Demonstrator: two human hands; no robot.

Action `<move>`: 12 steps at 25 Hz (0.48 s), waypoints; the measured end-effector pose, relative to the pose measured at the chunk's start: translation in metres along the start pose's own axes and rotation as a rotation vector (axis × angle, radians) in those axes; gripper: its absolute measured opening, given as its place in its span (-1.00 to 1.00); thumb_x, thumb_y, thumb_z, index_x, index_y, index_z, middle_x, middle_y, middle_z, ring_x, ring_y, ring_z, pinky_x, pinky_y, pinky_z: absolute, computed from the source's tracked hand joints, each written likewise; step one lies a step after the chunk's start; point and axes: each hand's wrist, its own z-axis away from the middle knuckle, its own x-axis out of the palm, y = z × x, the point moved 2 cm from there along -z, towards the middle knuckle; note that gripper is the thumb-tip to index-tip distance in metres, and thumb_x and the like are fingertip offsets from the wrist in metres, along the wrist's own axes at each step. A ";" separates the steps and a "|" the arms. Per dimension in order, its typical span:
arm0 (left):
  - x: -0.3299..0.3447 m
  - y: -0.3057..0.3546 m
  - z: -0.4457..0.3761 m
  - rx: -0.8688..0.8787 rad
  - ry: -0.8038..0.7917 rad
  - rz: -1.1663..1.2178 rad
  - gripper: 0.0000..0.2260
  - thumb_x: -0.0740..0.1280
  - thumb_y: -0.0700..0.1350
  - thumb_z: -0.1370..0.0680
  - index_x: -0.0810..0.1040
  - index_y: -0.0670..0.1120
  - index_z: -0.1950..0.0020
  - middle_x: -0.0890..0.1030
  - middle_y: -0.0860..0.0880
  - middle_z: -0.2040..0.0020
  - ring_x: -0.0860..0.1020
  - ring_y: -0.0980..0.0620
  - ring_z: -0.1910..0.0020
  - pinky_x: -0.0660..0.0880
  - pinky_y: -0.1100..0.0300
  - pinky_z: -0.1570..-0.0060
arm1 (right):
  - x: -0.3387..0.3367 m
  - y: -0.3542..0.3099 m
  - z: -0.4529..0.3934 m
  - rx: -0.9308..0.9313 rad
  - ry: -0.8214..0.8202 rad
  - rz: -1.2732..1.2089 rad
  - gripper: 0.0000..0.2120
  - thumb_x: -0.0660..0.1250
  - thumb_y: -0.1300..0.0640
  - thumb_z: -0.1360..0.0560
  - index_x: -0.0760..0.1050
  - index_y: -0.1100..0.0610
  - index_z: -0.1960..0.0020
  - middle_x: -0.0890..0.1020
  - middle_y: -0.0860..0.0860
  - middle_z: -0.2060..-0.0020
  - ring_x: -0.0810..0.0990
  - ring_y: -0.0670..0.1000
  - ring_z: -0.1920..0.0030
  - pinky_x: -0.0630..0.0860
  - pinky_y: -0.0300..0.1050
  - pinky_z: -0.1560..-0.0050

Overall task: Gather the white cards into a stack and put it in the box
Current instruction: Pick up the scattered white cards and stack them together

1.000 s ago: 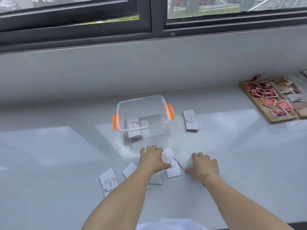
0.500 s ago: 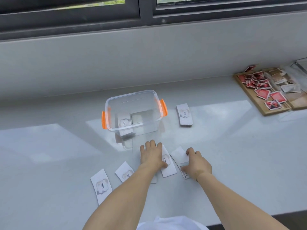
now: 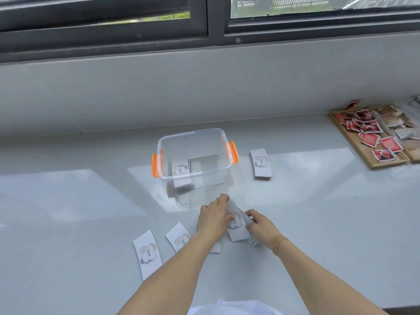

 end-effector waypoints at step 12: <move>0.003 -0.019 0.020 0.020 -0.005 -0.070 -0.68 0.22 -0.03 -0.59 0.35 0.03 -0.34 0.59 -0.03 -0.19 0.47 -0.12 -0.19 0.37 0.04 -0.16 | 0.002 -0.010 0.006 -0.320 0.213 0.790 -0.57 0.14 0.35 -0.46 0.35 -0.10 -0.18 0.58 -0.04 0.04 0.53 0.11 0.11 0.39 -0.04 0.26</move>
